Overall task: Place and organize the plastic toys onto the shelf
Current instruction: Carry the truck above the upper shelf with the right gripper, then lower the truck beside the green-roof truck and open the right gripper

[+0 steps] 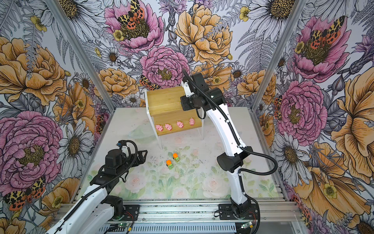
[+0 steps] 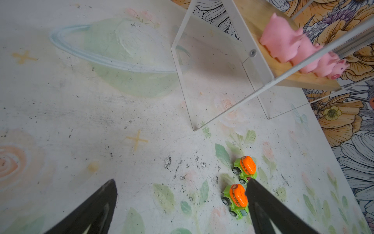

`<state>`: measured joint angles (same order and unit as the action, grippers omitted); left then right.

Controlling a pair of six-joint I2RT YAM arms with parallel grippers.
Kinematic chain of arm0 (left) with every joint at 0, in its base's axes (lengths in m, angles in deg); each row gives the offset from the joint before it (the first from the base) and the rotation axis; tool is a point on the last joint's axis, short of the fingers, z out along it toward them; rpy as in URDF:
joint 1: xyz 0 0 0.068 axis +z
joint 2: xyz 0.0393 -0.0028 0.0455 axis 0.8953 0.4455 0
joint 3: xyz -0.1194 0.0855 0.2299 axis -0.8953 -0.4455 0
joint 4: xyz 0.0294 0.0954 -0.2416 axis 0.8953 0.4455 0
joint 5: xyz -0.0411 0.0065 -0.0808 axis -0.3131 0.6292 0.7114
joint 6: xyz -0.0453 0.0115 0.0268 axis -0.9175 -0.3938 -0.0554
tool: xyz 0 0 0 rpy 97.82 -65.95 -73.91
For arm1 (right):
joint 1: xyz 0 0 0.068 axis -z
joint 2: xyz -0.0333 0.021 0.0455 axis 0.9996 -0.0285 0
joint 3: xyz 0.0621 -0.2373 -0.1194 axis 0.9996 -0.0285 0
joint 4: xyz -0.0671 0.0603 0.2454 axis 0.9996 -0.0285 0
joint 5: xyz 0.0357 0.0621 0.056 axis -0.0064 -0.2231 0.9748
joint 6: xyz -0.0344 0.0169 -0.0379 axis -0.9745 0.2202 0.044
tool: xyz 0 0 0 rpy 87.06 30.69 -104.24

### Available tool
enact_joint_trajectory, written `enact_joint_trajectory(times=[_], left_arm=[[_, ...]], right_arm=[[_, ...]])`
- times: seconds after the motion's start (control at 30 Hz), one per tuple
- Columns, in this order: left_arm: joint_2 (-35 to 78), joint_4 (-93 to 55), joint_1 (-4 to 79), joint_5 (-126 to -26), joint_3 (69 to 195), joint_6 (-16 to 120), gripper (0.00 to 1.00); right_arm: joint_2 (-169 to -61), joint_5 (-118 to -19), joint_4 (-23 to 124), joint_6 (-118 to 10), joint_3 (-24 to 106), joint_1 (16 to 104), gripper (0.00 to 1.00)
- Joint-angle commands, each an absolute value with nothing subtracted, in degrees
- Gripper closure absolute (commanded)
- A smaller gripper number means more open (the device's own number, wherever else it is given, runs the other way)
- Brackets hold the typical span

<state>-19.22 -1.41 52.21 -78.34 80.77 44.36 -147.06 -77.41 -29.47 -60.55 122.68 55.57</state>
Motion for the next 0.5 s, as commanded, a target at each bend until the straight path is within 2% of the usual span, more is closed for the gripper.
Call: enact_joint_trajectory(times=[0.0,0.47], left_arm=[[-19.41,-1.92,52.44,-79.09,82.19,44.62,0.01],[-19.61,-0.78,52.41,-79.74,83.68,44.73,0.01]], right_arm=[[-144.61,-78.83,-27.61,-63.21,123.27,53.81,0.81],[-145.49,-85.23,-20.10,-64.91,123.29,51.87,0.82]])
